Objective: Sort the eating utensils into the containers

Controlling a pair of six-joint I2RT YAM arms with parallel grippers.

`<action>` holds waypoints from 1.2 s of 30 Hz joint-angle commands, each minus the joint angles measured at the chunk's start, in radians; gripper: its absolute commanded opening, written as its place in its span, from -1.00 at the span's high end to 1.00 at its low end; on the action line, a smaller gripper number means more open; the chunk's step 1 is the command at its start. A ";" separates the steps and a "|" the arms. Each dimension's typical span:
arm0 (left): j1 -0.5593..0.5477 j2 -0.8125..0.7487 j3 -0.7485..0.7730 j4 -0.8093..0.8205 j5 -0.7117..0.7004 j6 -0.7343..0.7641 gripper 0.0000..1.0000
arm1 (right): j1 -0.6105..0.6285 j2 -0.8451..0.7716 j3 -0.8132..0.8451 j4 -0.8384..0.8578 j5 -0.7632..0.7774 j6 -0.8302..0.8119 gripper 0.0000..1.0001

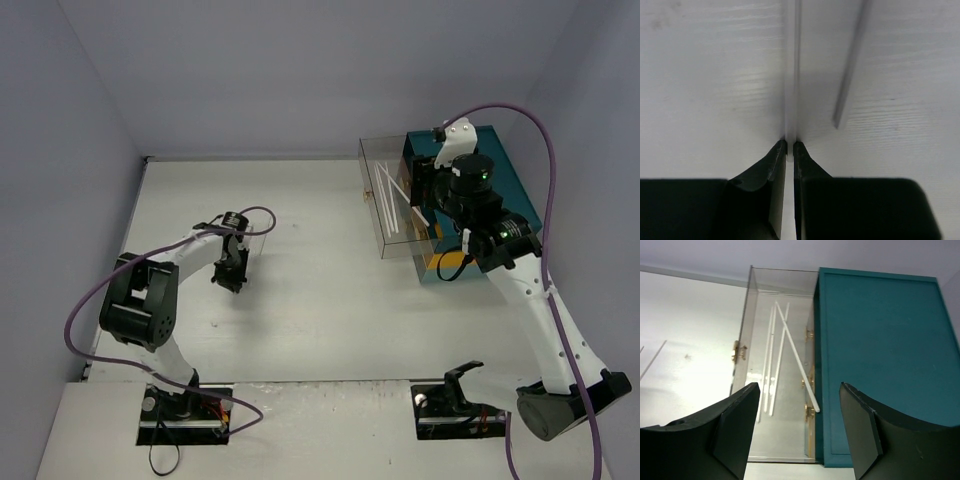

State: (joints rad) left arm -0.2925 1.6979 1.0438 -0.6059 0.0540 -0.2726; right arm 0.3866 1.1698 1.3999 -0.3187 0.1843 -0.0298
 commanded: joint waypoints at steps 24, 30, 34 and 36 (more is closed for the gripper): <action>-0.267 -0.568 0.137 0.598 0.235 -0.578 1.00 | 0.192 0.193 0.151 0.276 -0.644 0.433 -0.42; -0.348 -0.544 0.151 0.681 0.225 -0.600 1.00 | 0.203 0.214 0.149 0.308 -0.641 0.454 -0.36; -0.389 -0.529 0.181 0.687 0.218 -0.581 1.00 | 0.204 0.226 0.145 0.308 -0.635 0.465 -0.29; -0.400 -0.523 0.188 0.686 0.211 -0.576 1.00 | 0.204 0.230 0.142 0.308 -0.637 0.467 -0.22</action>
State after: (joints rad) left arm -0.6646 1.1727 1.1611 -0.0349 0.2801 -0.8455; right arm 0.5850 1.3957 1.5040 -0.1082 -0.4351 0.4155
